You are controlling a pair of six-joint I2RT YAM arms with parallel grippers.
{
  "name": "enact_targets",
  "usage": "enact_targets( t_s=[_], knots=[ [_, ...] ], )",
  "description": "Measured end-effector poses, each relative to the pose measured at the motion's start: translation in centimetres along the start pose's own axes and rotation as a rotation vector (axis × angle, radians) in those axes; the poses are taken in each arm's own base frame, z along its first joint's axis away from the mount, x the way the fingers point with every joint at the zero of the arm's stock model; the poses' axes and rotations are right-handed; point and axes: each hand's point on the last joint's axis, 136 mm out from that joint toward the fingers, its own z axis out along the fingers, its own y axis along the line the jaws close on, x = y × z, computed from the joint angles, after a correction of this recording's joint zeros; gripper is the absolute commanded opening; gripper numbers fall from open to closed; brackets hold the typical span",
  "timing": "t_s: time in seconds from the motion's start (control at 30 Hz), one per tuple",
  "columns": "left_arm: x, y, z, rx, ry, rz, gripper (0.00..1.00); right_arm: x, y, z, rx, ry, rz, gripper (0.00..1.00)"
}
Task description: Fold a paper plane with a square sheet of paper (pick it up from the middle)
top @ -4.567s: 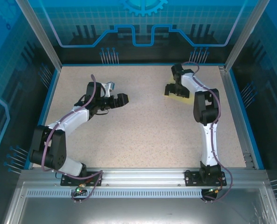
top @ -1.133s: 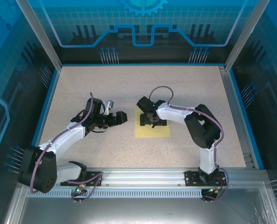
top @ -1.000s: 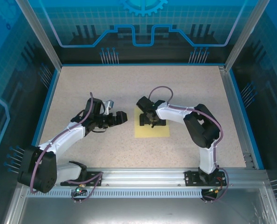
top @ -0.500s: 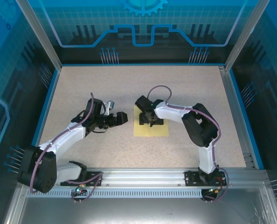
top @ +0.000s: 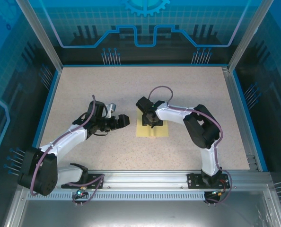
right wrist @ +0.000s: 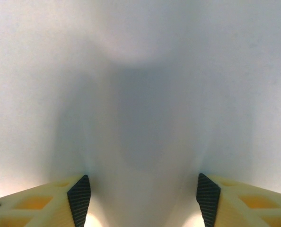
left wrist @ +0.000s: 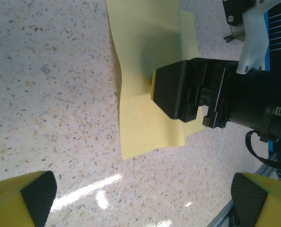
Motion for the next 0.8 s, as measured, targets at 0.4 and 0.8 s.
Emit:
enact_targets(
  t_s=[0.4,0.8],
  knots=[
    [0.3,-0.2,0.3,0.003,0.011,0.006,0.99,0.1,0.0,-1.1,0.033,-0.041,-0.039,0.40],
    [0.5,-0.1,0.1,0.001,0.012,0.006,0.99,0.7,1.3,-1.9,0.009,-0.054,-0.066,0.28]
  ],
)
